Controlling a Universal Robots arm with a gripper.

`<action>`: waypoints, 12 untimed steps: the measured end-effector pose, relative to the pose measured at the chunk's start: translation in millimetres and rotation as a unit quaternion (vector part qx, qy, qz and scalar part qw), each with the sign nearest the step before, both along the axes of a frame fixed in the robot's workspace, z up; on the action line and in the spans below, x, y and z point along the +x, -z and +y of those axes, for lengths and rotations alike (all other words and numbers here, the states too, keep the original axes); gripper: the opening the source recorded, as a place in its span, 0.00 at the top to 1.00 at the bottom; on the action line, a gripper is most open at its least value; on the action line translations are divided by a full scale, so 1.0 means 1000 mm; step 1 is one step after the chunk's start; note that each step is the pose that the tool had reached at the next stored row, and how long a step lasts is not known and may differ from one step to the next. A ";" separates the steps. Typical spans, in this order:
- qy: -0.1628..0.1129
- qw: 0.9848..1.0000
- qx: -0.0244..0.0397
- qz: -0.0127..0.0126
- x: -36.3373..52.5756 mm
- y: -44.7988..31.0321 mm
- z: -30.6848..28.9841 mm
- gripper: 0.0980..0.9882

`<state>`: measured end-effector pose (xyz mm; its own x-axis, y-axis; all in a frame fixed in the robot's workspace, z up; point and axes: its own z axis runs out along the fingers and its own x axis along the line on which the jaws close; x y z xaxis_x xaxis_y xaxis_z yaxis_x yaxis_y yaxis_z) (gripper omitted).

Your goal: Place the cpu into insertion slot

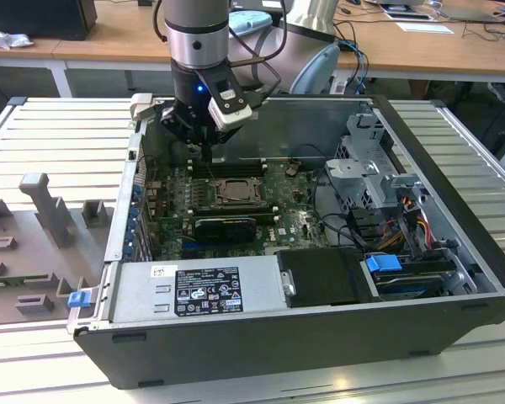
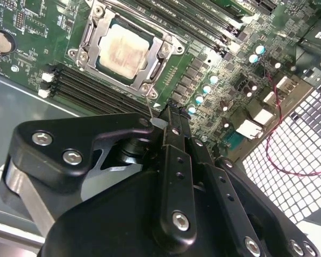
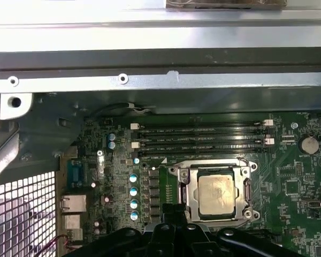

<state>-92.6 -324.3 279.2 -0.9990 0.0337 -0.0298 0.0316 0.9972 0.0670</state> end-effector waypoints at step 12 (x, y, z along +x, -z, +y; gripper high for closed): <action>0.000 1.000 0.002 0.000 -0.0023 0.0001 0.0000 0.99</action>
